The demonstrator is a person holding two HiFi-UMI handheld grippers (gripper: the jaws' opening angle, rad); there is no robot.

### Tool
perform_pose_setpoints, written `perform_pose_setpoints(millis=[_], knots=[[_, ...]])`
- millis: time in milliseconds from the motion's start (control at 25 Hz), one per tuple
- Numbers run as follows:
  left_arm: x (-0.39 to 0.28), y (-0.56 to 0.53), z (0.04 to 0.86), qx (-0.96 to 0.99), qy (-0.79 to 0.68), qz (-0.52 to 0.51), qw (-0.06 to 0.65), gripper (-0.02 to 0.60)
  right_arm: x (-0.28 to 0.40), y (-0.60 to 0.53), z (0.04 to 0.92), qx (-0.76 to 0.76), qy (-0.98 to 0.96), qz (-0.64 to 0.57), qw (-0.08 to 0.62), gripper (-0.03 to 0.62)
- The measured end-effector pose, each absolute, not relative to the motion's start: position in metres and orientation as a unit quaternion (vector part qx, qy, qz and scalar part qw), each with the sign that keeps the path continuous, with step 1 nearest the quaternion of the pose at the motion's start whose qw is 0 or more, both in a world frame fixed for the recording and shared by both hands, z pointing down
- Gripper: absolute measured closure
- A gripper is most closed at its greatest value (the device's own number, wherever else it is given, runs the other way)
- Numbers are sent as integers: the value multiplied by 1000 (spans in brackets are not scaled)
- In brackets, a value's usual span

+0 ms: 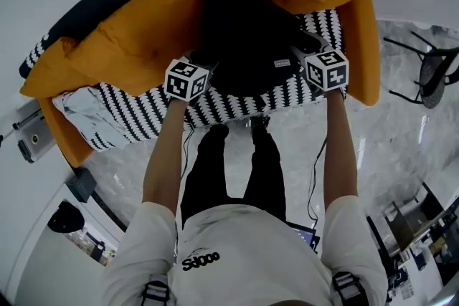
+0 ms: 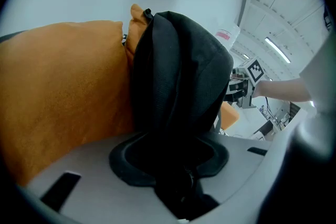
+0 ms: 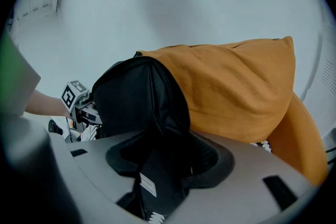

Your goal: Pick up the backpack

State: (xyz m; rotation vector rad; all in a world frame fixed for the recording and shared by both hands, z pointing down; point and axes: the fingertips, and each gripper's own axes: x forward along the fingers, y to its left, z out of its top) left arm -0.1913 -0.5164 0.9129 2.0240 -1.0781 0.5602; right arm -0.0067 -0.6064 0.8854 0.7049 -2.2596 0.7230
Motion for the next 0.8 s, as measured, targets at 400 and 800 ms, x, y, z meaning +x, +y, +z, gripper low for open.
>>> perform_pose_setpoints(millis=[400, 800], knots=[[-178, -495, 901, 795, -410, 209, 397, 489, -7, -571, 866, 255, -873, 253, 331, 485], [-166, -455, 868, 786, -401, 186, 432, 500, 5, -521, 825, 272, -869, 261, 319, 497]])
